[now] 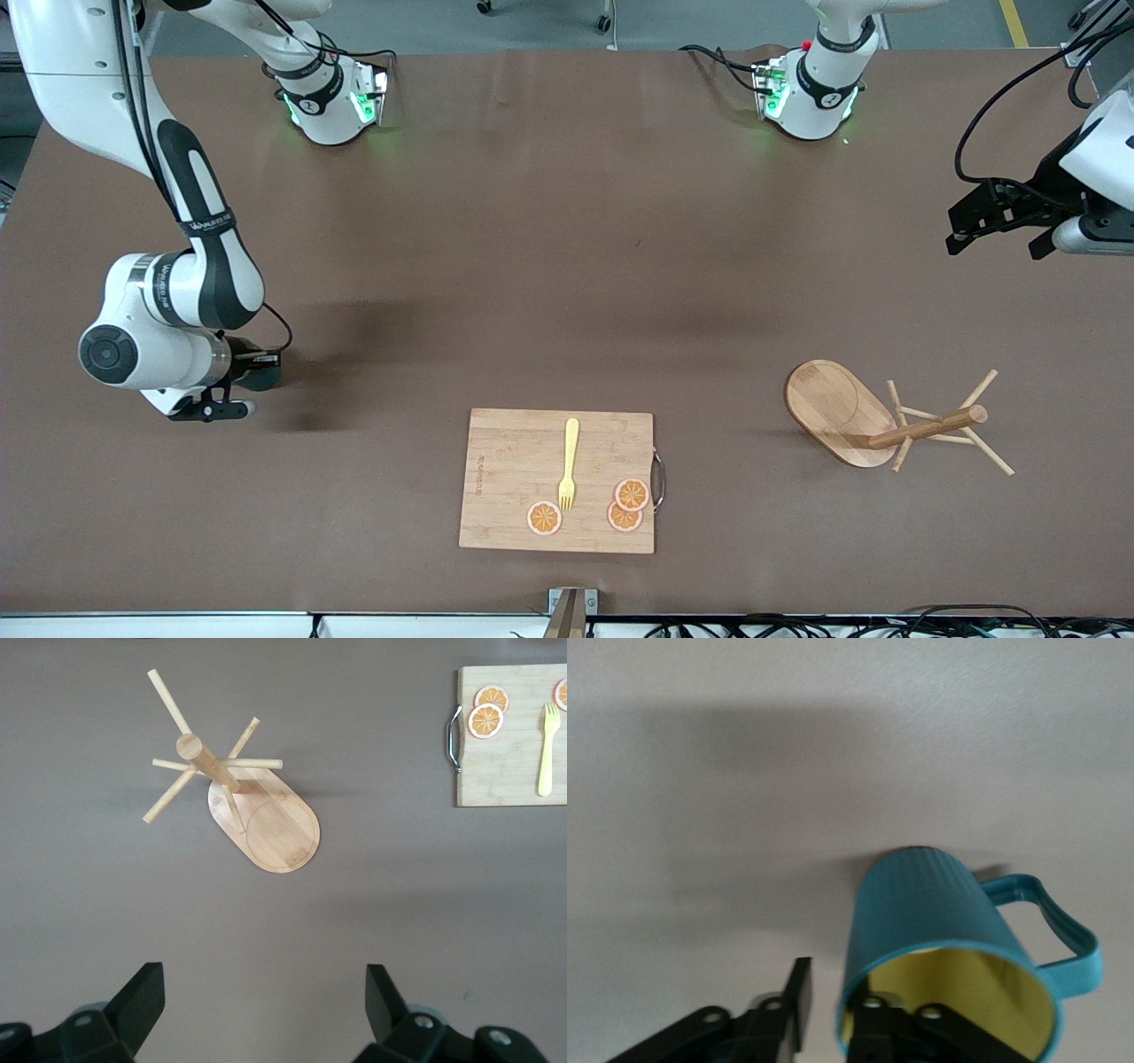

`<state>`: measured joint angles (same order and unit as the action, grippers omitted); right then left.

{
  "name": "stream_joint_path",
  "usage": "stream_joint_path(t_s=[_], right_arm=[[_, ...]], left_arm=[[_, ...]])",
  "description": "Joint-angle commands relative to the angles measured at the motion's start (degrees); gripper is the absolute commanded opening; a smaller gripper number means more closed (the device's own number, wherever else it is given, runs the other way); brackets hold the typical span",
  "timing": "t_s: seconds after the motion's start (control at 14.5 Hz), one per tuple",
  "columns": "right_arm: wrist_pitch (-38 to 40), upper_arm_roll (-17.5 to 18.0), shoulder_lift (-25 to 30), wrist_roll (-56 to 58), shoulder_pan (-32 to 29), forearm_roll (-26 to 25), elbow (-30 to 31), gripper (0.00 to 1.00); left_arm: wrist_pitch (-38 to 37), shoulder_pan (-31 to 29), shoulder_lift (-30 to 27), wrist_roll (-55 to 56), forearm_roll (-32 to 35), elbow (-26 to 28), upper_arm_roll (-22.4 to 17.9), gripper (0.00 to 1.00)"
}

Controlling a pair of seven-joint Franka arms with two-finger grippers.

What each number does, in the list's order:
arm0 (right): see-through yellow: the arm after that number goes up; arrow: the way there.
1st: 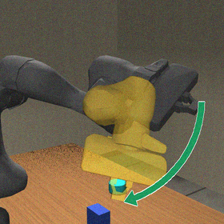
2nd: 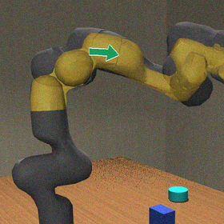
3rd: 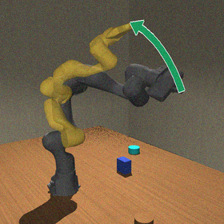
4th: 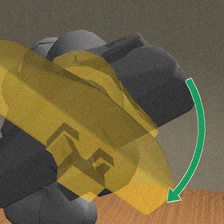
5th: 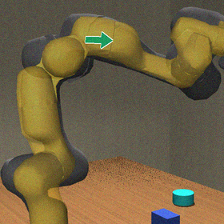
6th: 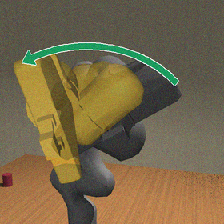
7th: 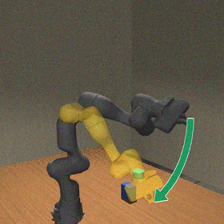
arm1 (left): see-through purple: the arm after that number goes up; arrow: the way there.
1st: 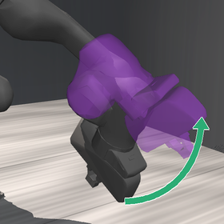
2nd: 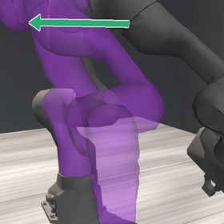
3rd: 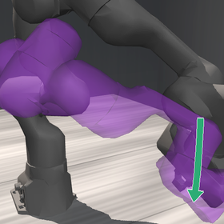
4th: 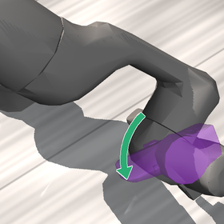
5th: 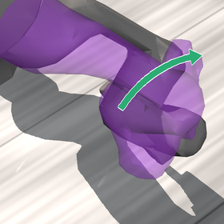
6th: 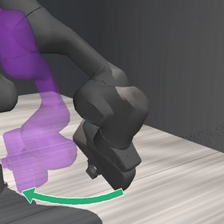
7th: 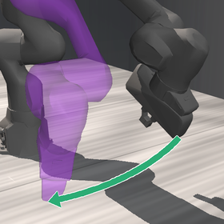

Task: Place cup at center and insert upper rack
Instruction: 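Lift the teal mug with the right gripper toward the table middle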

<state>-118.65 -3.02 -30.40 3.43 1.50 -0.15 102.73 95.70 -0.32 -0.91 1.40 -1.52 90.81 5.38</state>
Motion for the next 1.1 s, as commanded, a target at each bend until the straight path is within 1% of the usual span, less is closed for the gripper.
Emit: stream_joint_path(t_s=[0.0, 0.14, 0.28, 0.41, 0.48, 0.55, 0.62, 0.83, 1.03], right_arm=[[0.88, -0.06, 0.95, 0.34, 0.43, -0.2, 0.45, 0.0], [2.97, 0.55, 1.48, 0.34, 1.57, 0.06, -0.07, 0.0], [7.27, 3.09, 1.66, -0.26, 1.75, 1.46, -3.13, 0.0], [10.27, 5.21, 1.66, -1.93, 2.1, 5.75, -5.52, 0.0], [10.28, 6.0, 1.66, -4.9, 3.49, 7.6, -6.05, 0.0], [10.19, 6.18, 1.57, -8.32, 5.68, 7.88, -6.66, 0.0], [9.93, 6.18, 1.57, -13.23, 9.36, 7.97, -7.54, 0.0], [9.32, 6.18, 0.96, -30.71, 19.55, 8.06, -11.05, 0.0], [5.64, 6.1, -1.24, -45.4, 29.23, 8.15, -12.55, 0.0]], left_arm=[[-1.04, -0.3, 0.38, 0.53, -0.24, -1.07, 0.16, 1.0], [-1.04, -0.3, 0.38, 0.53, -0.24, -0.98, 0.16, 1.0], [-1.04, -0.3, 0.38, 0.53, -0.24, -1.07, 0.16, 1.0], [-1.04, -0.3, 0.38, 0.53, -0.24, -0.99, 0.16, 1.0], [-1.04, -0.3, 0.38, 0.53, -0.24, -1.07, 0.16, 1.0], [-1.04, -0.3, 0.38, 0.53, -0.24, -1.07, 0.16, 1.0], [-1.04, -0.3, 0.38, 0.53, -0.24, -0.99, 0.16, 1.0], [-0.96, -0.3, 0.38, 0.53, -0.24, -1.07, 0.07, 1.0], [-1.04, -0.3, 0.38, 0.53, -0.24, -1.07, 0.16, 1.0]])
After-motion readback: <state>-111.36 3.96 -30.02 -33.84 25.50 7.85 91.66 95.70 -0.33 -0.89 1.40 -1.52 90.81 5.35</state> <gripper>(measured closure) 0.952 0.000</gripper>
